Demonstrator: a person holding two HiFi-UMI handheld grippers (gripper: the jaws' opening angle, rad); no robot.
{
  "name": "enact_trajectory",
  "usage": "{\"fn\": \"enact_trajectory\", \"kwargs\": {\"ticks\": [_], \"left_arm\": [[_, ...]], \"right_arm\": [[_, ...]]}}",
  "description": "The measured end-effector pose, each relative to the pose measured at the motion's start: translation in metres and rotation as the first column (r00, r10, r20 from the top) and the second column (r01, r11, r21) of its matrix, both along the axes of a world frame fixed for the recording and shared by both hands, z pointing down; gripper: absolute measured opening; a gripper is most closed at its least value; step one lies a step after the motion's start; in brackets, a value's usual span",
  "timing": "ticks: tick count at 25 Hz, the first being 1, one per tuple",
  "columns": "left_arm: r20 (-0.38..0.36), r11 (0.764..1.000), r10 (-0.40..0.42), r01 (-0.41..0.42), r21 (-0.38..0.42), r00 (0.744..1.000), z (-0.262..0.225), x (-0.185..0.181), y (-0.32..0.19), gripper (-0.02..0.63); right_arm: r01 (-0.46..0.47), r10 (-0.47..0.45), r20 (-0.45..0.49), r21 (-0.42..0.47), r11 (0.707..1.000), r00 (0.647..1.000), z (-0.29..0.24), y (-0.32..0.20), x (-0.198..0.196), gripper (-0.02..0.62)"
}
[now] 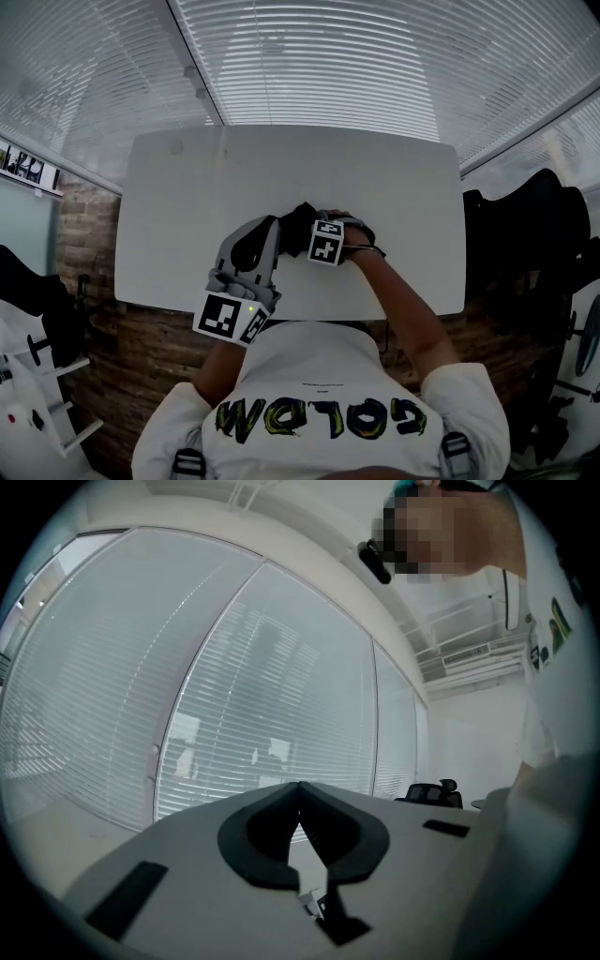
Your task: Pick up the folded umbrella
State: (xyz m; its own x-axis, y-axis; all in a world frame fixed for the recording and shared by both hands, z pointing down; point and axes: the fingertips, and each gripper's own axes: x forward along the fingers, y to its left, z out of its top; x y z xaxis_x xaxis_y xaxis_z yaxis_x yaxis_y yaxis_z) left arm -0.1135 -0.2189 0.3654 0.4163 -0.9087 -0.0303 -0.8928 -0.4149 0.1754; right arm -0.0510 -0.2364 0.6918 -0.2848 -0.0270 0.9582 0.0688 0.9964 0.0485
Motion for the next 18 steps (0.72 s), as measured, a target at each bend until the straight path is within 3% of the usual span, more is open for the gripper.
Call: {"fn": "enact_trajectory", "kwargs": {"ticks": [8,13,18], "left_arm": [[-0.003,1.000,-0.004,0.004,-0.001,1.000,-0.001,-0.003,-0.001,0.009],[-0.006,1.000,-0.002,0.002,-0.001,1.000,-0.003,-0.003,0.000,0.009],[-0.003,1.000,-0.009,0.009,0.003,1.000,-0.003,-0.004,0.001,0.009]], "right_arm": [[0.033,-0.033,-0.032,-0.002,0.999,0.999,0.013,0.001,-0.002,0.366],[0.033,-0.033,-0.016,0.010,0.999,0.999,0.010,0.003,-0.003,0.293],[0.020,-0.020,-0.022,0.024,1.000,1.000,0.009,0.002,-0.002,0.273]]}}
